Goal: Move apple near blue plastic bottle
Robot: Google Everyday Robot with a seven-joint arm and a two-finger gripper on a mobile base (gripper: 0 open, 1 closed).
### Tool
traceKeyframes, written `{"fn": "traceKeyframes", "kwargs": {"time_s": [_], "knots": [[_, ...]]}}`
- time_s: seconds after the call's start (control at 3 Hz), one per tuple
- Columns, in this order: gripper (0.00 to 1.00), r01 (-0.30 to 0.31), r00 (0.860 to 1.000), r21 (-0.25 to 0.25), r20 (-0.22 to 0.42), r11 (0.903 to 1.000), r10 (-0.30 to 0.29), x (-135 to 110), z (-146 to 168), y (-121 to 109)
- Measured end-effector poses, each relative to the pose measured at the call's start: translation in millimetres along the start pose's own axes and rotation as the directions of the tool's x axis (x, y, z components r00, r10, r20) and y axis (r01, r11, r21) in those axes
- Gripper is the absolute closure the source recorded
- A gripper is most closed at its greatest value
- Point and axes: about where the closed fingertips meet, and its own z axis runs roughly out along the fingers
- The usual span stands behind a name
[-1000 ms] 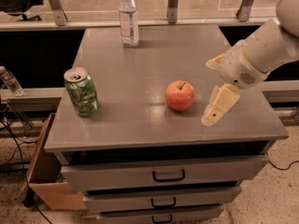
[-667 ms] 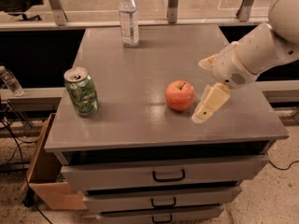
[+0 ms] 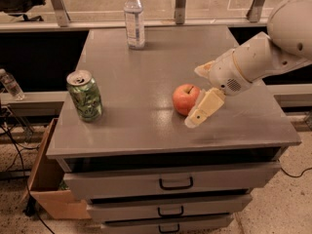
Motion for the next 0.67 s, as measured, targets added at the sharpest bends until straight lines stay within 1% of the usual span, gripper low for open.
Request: {"fn": "traceKeyframes", "kwargs": {"time_s": [0.33, 0.67], "knots": [[0.14, -0.034, 0.999, -0.02, 0.022, 0.9992, 0.034, 0.3, 11.0, 0.7], [0.39, -0.044, 0.998, -0.039, 0.043, 0.9983, 0.045, -4.4, 19.8, 3.8]]}}
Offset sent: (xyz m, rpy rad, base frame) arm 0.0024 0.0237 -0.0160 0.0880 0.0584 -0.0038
